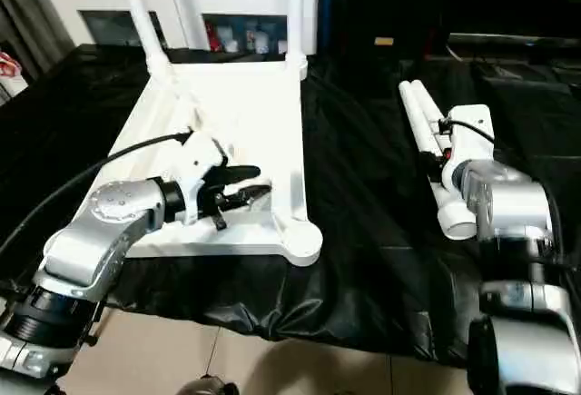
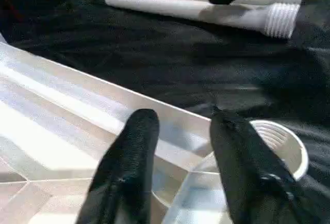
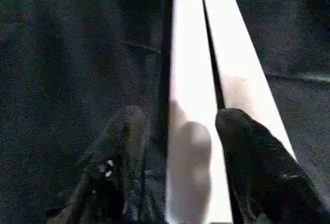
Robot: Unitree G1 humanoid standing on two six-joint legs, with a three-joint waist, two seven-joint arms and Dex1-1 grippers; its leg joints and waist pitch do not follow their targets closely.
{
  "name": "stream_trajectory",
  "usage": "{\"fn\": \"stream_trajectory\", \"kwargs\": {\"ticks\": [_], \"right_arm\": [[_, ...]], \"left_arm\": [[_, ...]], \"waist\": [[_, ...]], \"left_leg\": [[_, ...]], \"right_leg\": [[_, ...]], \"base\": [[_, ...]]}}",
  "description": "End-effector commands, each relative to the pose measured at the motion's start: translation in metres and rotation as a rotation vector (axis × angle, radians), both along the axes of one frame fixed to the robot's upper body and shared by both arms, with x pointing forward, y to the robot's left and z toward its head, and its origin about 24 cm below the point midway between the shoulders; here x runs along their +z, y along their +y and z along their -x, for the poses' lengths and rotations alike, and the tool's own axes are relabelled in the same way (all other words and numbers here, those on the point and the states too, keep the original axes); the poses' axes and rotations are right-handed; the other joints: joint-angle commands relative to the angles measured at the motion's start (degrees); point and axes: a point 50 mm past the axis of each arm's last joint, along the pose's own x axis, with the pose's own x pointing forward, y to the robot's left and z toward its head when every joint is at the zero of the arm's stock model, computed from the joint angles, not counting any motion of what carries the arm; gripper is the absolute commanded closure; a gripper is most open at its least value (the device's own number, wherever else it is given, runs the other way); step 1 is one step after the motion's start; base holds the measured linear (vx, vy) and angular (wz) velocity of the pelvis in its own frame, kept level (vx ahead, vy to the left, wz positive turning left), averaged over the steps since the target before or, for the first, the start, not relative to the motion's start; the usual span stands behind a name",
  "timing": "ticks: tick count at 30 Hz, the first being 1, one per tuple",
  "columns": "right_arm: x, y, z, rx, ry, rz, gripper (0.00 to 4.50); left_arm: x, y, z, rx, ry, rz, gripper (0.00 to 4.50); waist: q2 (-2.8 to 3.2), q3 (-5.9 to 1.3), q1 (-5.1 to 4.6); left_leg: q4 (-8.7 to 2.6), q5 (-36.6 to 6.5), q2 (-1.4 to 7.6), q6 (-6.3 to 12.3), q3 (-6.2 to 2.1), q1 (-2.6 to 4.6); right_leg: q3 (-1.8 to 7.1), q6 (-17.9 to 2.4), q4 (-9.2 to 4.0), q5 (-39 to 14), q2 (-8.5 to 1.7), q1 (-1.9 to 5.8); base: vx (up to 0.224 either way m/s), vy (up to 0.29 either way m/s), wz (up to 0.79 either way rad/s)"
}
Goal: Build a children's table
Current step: Pick table leg
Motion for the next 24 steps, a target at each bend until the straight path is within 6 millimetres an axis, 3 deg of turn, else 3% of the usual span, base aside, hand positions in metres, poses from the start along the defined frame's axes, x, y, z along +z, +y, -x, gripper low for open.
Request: {"fn": "stream_trajectory", "kwargs": {"ticks": [1,10,15,20,21,24], "right_arm": [[0.007,-0.002,-0.004,0.004,-0.007,0.02,1.6],[-0.005,-0.004,-0.006,0.04,0.161,0.013,0.79],[-0.015,-0.003,-0.003,0.042,0.251,-0.013,0.79],[-0.018,0.0,-0.001,0.058,0.285,-0.088,0.79],[-0.019,0.001,-0.001,0.067,0.29,-0.111,1.07],[-0.019,0.002,-0.001,0.078,0.294,-0.129,1.24]], "left_arm": [[0.0,0.002,0.003,-0.005,0.006,-0.014,2.18],[0.003,0.005,0.005,0.009,-0.007,-0.047,1.36],[0.002,0.007,0.005,0.013,-0.007,-0.06,1.32],[0.003,0.005,0.003,0.007,-0.011,-0.062,1.32],[0.004,0.005,0.003,0.005,-0.014,-0.061,1.28],[0.005,0.005,0.002,0.004,-0.016,-0.059,1.28]], "waist": [[-1.55,-4.57,0.09],[-2.02,-4.39,0.12],[-1.68,-4.33,0.05],[-1.73,-4.43,0.03],[-1.67,-4.47,0.1],[-1.71,-4.5,0.11]], "left_leg": [[-2.5,-5.1,0.5,1.86,0.03,0.43],[-2.36,-6.6,0.52,1.98,0.14,0.43],[-2.3,-7.7,0.47,1.41,0.09,0.47],[-2.21,-7.3,0.45,1.46,0.07,0.36],[-2.22,-7.3,0.5,1.66,0.05,0.41],[-2.14,-6.9,0.49,1.79,0.06,0.32]], "right_leg": [[2.27,-10.1,-3.78,-8.5,-3.66,3.74],[2.17,-10.0,-3.94,-12.1,-3.65,3.56],[2.13,-9.1,-4.12,-14.5,-3.6,3.42],[2.12,-9.4,-3.91,-12.8,-3.49,3.49],[2.1,-9.5,-3.88,-12.5,-3.52,3.51],[2.07,-10.0,-3.78,-11.5,-3.47,3.51]], "base": [[0.0,0.0,0.0],[0.0,0.0,0.0],[0.0,0.0,0.0],[0.0,0.0,0.0],[0.0,0.0,0.0],[0.0,0.0,0.0]]}}
